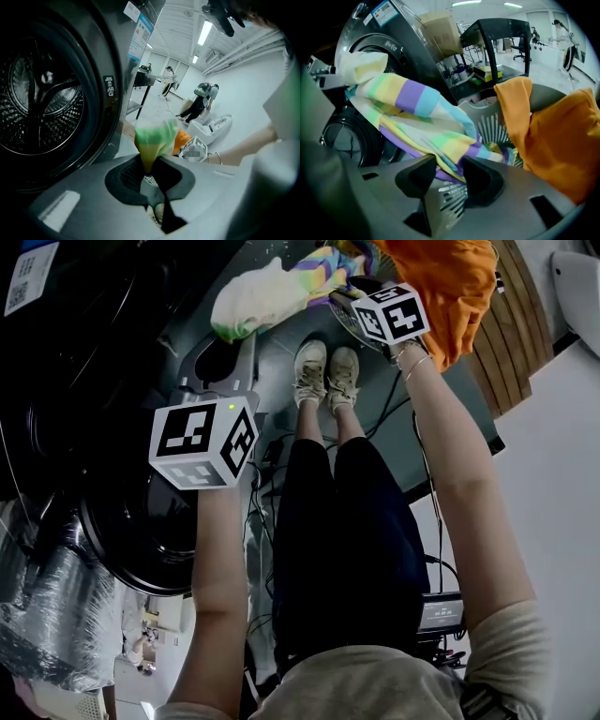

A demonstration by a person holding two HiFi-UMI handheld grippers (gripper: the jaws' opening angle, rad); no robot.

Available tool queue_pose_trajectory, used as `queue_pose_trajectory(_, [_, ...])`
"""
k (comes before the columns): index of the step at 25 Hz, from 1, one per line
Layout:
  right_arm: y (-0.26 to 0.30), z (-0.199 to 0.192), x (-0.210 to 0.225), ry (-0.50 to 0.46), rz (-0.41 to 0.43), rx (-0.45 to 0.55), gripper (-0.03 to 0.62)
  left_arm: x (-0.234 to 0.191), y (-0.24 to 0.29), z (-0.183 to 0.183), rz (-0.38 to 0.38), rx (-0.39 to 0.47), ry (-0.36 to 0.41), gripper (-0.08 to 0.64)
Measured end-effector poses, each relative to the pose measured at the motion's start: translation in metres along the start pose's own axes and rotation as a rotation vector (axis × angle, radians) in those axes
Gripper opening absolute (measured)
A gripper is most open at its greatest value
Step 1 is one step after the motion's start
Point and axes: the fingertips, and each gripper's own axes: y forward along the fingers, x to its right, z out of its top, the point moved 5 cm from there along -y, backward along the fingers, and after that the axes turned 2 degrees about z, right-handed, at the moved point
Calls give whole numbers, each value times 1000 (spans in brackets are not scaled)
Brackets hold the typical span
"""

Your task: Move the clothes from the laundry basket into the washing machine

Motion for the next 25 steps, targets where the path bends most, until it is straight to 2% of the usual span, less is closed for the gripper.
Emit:
queue_pose_trajectory(2, [5,-2,-4,-33,-2,-21,107,3,4,-5,-7,-9,0,41])
queue_pose_trajectory(3, [7,-2,-6,-55,-6,-35,37,4,6,-7,-7,-13,0,41])
queue_pose_trajectory(4, [8,-1,-8,-70,-10,-49,26,4,8,-9,-3,-15,-1,41])
queue_pose_trajectory(6, [3,3,-9,-57,-15,-42,21,2,9,-13,13,-20,-5,41])
queue_pose_trajectory(8, [-13,11,-12,2,-8,27,20,0,8,-16,25,-27,1,41])
queue_pose_trajectory(10, [-37,22,-16,52,2,119,20,2,8,-16,27,-27,43,43])
queue_pose_trajectory(13, [-75,35,-34,66,15,224,20,12,7,-15,16,-14,137,41])
queue_pose_trajectory(15, [-99,45,-51,62,35,289,20,22,9,-15,-12,-2,155,41])
queue_pose_trajectory(18, [-131,65,-82,72,93,400,20,40,9,-13,-100,54,121,46])
queue_pose_trajectory(19, [-139,72,-94,79,115,435,20,46,9,-12,-141,83,102,80])
queue_pose_trajectory(21, [-152,88,-118,79,154,489,20,50,6,-10,-203,123,87,262])
queue_pose_trajectory(25, [-170,115,-161,36,240,540,20,43,-5,-1,-202,162,133,310])
